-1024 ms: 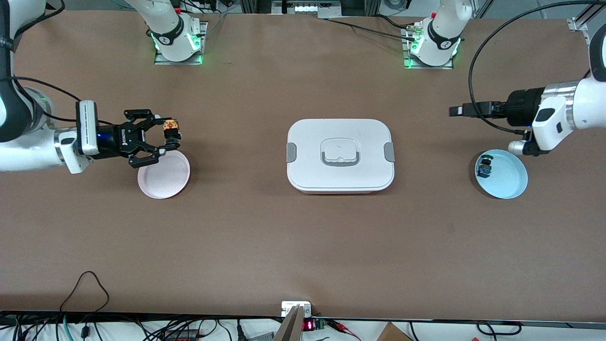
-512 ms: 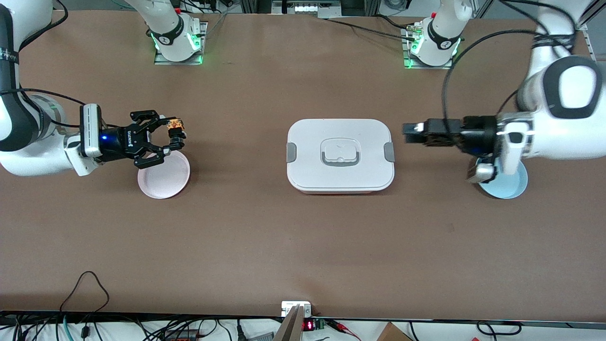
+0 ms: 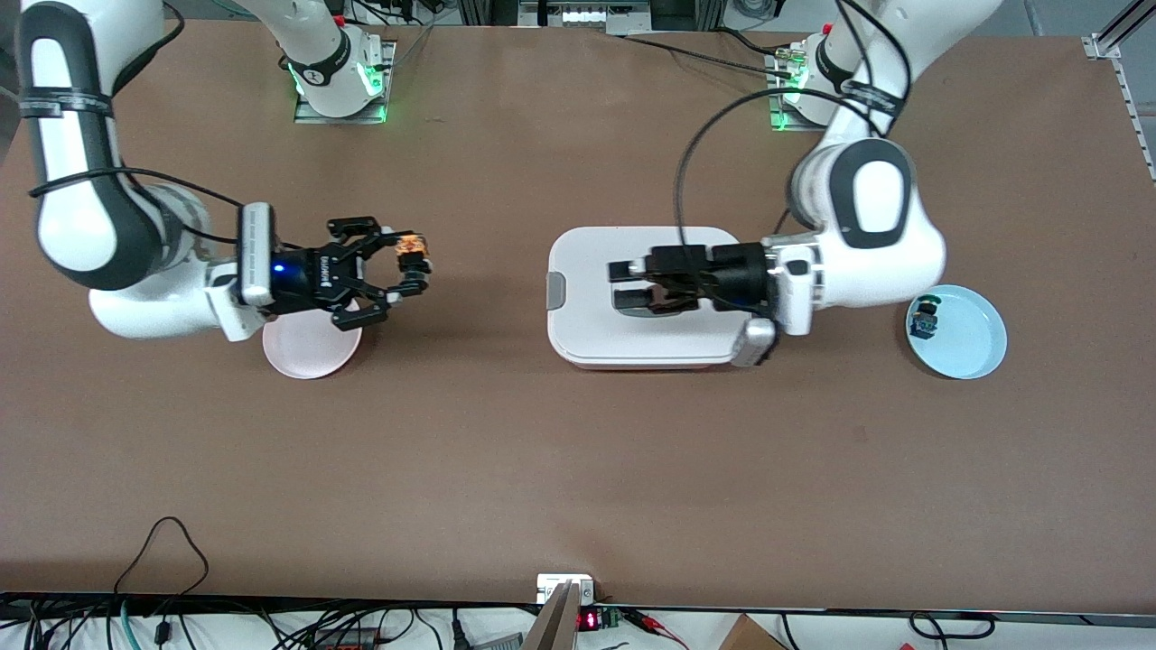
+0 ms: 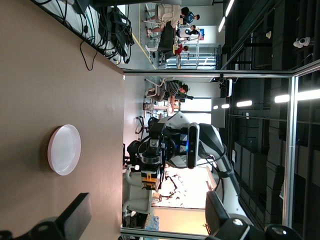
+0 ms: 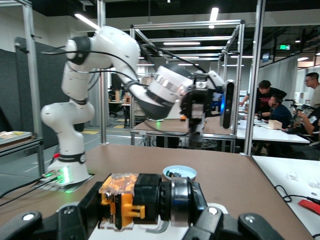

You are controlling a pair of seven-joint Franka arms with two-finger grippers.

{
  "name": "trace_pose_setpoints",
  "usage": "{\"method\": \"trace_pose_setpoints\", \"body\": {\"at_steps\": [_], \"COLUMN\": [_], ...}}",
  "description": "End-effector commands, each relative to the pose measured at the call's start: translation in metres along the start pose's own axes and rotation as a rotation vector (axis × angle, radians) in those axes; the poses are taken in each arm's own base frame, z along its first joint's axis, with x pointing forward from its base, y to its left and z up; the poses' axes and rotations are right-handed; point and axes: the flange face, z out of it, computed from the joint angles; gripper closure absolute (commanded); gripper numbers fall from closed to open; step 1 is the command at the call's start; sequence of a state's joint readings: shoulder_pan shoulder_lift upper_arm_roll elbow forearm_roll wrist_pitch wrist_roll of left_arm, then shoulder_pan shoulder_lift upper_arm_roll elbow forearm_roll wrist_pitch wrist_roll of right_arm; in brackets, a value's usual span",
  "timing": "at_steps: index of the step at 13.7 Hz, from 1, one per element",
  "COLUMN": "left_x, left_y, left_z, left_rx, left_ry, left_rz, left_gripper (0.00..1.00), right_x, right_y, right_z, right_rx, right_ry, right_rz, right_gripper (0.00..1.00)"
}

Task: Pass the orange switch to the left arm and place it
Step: 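Grasp the orange switch with the left gripper from the right gripper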

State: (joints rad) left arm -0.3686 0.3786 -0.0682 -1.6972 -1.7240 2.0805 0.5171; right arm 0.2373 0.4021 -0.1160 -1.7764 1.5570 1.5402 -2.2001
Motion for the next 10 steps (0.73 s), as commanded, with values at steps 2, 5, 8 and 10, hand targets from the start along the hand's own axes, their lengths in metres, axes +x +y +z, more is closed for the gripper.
{"method": "trace_pose_setpoints", "body": {"at_steps": [2,5,8,10], "left_x": [-0.021,-0.040,-0.046,-0.051], "left_y": [-0.002,-0.001,-0.011,-0.018], "left_z": [0.030,0.058,0.067,0.076], "left_rx": [0.019,-0.019,-0.015,-0.017], "left_ry": [0.030,0.082,0.073,0.067], "left_rz": [0.028,0.036,0.040,0.055], "left_gripper": [0.00,0.00,0.00,0.01], "right_x": [0.003,0.003,0.004,0.007], "right_y": [0.005,0.006,0.005,0.005], "right_z": [0.049,0.066,0.092,0.105], "right_rx": [-0.081,-0.104,-0.136,-0.147], "right_ry": [0.025,0.010,0.014,0.010], "right_rz": [0.028,0.033,0.052,0.055], "right_gripper": [1.00,1.00,1.00,1.00]}}
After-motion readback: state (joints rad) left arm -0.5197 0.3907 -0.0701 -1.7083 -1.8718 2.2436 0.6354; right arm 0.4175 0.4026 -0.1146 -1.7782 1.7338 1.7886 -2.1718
